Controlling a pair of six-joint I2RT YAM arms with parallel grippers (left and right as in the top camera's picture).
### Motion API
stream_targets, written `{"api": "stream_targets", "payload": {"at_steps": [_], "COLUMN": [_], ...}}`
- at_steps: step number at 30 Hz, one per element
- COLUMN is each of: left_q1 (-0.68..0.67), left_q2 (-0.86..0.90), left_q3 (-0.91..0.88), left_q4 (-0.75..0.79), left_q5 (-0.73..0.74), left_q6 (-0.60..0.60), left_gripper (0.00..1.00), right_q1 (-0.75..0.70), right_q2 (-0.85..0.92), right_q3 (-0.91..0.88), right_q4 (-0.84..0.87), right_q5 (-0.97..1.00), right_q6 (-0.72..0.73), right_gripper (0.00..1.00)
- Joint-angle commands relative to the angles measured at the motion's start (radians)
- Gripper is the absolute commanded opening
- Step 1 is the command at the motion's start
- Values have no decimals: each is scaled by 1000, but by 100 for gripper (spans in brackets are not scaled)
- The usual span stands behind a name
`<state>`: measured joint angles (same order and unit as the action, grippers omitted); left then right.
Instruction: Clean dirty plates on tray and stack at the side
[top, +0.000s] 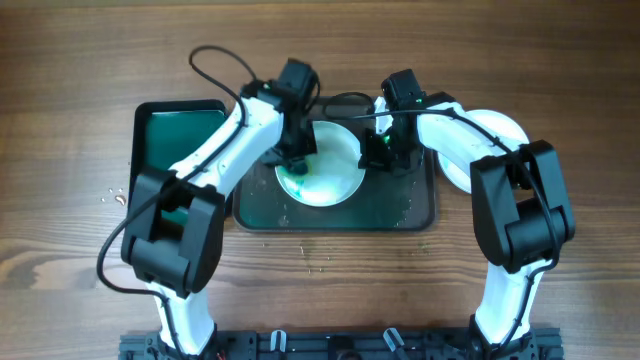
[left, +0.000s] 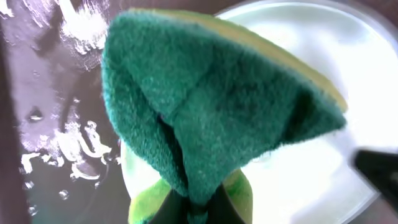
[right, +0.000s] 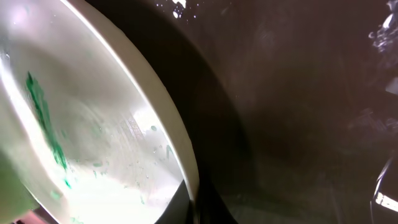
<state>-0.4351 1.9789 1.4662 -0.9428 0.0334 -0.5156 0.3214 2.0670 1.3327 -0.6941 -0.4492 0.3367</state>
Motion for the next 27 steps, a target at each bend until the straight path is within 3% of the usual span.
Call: {"api": "stream_targets", "payload": {"at_steps": [1, 7, 13, 15, 20, 27], "left_q1": [1, -1, -13, -18, -10, 11], "left_q2": [0, 1, 2, 2, 2, 2], "left_q3": [-97, -190, -205, -205, -205, -203], "left_q4": [59, 190, 307, 320, 332, 260], "left_q5": [24, 119, 404, 407, 278, -177], "left_q6": [-11, 42, 226, 225, 202, -85], "left_gripper": [4, 4, 4, 4, 4, 4], "right_q1": [7, 7, 7, 7, 7, 7], "right_q2": [6, 6, 6, 6, 6, 6], "right_q3": [-19, -19, -19, -19, -19, -19], "right_q4": [-3, -13, -27, -29, -29, -29], "right_q5": [7, 8, 24, 27, 34, 34], "right_q6": [3, -17, -21, -21, -20, -21], "right_gripper": [4, 4, 4, 4, 4, 4]}}
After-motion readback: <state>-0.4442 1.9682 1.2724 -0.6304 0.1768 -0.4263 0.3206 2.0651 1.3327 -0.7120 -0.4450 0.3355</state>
